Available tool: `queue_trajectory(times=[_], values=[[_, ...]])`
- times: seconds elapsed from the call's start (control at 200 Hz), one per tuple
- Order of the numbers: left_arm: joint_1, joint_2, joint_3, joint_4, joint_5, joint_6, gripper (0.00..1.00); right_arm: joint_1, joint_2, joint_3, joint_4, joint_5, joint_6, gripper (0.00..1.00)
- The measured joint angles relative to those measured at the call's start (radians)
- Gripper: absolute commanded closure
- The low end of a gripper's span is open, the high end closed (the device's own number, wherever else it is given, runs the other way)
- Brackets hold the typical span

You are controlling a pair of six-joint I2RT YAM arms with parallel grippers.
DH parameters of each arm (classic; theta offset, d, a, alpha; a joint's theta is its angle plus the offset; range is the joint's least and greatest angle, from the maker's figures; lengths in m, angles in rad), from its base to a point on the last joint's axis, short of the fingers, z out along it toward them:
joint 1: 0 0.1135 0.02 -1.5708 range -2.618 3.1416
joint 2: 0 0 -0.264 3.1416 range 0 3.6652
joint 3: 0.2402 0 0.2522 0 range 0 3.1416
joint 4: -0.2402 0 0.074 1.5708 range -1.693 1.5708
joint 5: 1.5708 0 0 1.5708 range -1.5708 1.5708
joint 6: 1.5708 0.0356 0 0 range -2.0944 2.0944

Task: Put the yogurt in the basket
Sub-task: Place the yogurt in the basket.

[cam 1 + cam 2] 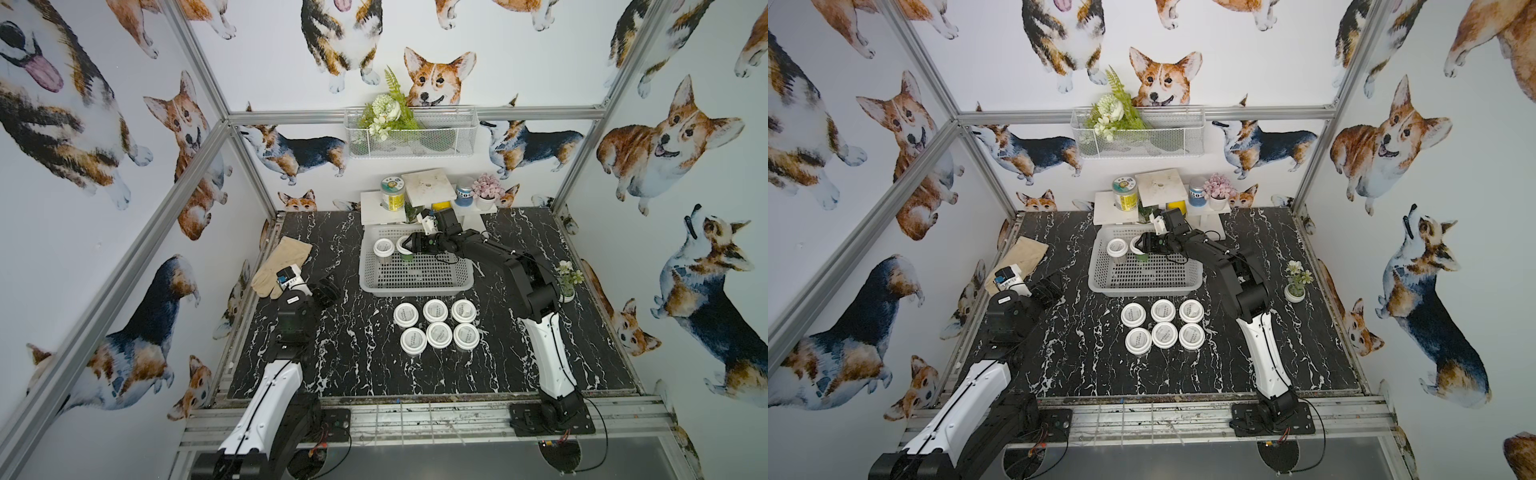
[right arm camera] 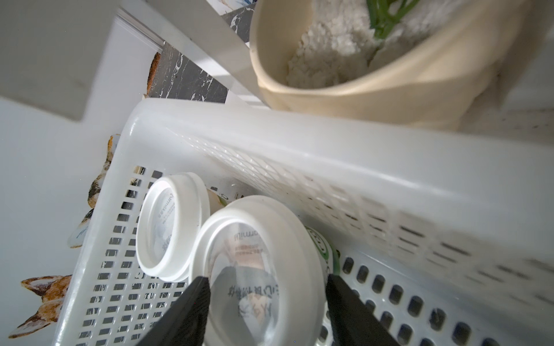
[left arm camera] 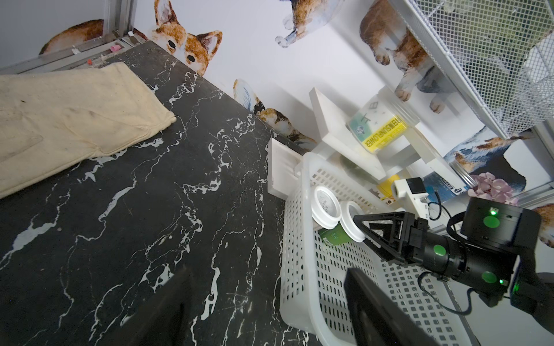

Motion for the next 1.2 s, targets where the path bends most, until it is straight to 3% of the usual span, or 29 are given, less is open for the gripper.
queue_trajectory(times=[0.18,0.45,1.201], values=[[0.0,-0.001,0.0,0.0,0.0,0.0,0.12,0.0,-0.003,0.0,0.001,0.002,0.0,0.3],[0.0,-0.002,0.0,0.0,-0.001,0.0,0.12,0.0,-0.058,-0.002,-0.039,0.025,0.002,0.13],[-0.004,0.009,0.0,0.0,-0.004,0.0,0.14,-0.002,-0.079,-0.031,-0.023,-0.006,-0.001,0.21]])
